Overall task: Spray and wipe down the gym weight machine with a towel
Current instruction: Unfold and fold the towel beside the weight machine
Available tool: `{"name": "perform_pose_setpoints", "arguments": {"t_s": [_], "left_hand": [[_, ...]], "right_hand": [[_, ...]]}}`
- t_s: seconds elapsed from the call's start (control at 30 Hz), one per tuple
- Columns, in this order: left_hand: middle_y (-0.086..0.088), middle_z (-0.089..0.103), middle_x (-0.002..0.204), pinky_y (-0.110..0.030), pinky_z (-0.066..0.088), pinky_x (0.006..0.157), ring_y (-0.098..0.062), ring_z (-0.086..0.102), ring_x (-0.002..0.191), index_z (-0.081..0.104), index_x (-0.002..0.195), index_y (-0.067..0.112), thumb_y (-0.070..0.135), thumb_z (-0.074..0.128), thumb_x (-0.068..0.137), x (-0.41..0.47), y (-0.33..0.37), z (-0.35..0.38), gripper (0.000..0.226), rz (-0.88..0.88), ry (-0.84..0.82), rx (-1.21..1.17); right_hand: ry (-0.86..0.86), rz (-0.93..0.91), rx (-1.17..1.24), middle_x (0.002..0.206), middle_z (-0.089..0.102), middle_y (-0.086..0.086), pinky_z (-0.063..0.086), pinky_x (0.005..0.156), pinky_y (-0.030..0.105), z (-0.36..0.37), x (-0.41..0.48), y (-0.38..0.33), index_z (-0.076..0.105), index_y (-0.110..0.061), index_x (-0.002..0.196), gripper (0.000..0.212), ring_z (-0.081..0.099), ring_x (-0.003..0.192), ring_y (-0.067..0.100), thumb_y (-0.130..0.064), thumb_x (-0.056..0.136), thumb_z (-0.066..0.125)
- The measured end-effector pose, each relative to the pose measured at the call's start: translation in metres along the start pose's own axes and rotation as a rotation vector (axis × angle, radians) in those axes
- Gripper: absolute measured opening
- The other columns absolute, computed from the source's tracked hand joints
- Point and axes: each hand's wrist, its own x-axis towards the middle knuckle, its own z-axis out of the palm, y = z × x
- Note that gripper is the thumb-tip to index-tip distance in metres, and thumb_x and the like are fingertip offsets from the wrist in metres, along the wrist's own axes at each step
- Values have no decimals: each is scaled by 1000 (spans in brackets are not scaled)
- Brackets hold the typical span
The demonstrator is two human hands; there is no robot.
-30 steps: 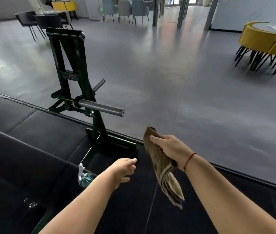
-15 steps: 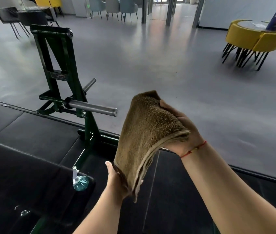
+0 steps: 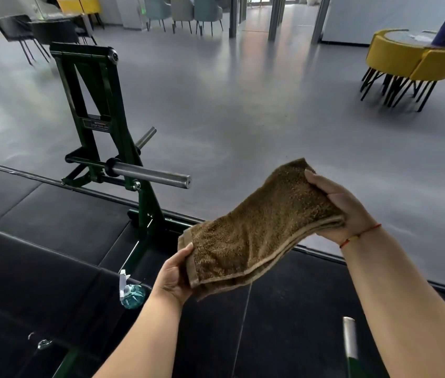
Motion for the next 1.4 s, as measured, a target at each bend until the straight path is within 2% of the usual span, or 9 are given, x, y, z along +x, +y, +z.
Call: {"name": "perform_pose_setpoints", "arguments": {"t_s": [0.17, 0.37, 0.5, 0.6, 0.73, 0.83, 0.93, 1.13, 1.4], "left_hand": [[-23, 72, 115, -48, 62, 76, -37, 73, 95, 61, 131, 7, 6, 65, 92, -5, 13, 30, 39, 108, -4, 210], [-14, 77, 98, -45, 62, 79, -32, 75, 90, 64, 117, 8, -2, 69, 91, -22, 2, 71, 29, 186, 12, 439], [-16, 76, 104, -44, 61, 82, -32, 74, 97, 63, 121, 8, 3, 70, 91, -29, -3, 79, 31, 201, 14, 482], [-11, 77, 95, -37, 59, 72, -26, 76, 87, 64, 118, 9, 20, 62, 99, -36, -5, 84, 22, 181, 4, 478], [-9, 74, 81, -38, 57, 69, -23, 74, 74, 66, 113, 9, 62, 32, 102, -40, -5, 86, 64, 110, -20, 376], [-18, 74, 98, -44, 60, 76, -31, 74, 90, 64, 123, 10, 75, 24, 95, -41, -3, 85, 82, 89, -44, 304], [-20, 73, 114, -45, 61, 80, -33, 73, 101, 64, 126, 13, 79, 20, 92, -41, -2, 88, 87, 72, -55, 269], [-17, 75, 102, -45, 58, 86, -29, 73, 94, 68, 125, 9, 81, 16, 90, -40, 1, 89, 96, 84, -17, 381], [-11, 69, 120, -41, 44, 100, -24, 62, 111, 60, 130, 5, 70, 25, 100, -22, -12, 64, 80, 124, 309, 425]], "right_hand": [[127, -17, -347, 82, 75, 13, 61, 65, 38, 10, 6, 35, 67, -8, 98, 29, 72, 71, 29, -35, 101, 58], [28, -30, -494, 100, 75, 16, 60, 86, 51, 37, 8, 75, 70, -11, 112, 31, 73, 92, 36, -37, 101, 58], [4, -132, -666, 92, 76, 14, 57, 87, 56, 51, 7, 87, 75, -14, 96, 33, 72, 89, 36, -40, 102, 55], [-26, -183, -875, 87, 75, 5, 56, 86, 52, 53, 9, 93, 73, -20, 91, 38, 70, 86, 28, -49, 102, 51], [21, -238, -1225, 95, 63, -4, 51, 83, 40, 51, 5, 93, 64, -29, 95, 41, 61, 87, 17, -57, 103, 37], [-21, -203, -1155, 105, 48, -2, 49, 91, 40, 49, 3, 89, 62, -34, 99, 37, 56, 93, 17, -63, 100, 39], [-95, -256, -1163, 101, 62, -4, 55, 81, 34, 49, 3, 87, 62, -30, 105, 51, 63, 89, 14, -76, 84, 54], [-35, -240, -852, 94, 75, 5, 56, 91, 52, 32, 10, 84, 71, -18, 100, 8, 71, 92, 23, -22, 94, 69], [-133, -241, -622, 98, 76, 6, 61, 79, 36, 48, -10, 65, 72, -18, 110, 14, 73, 91, 22, -18, 98, 65]]}}
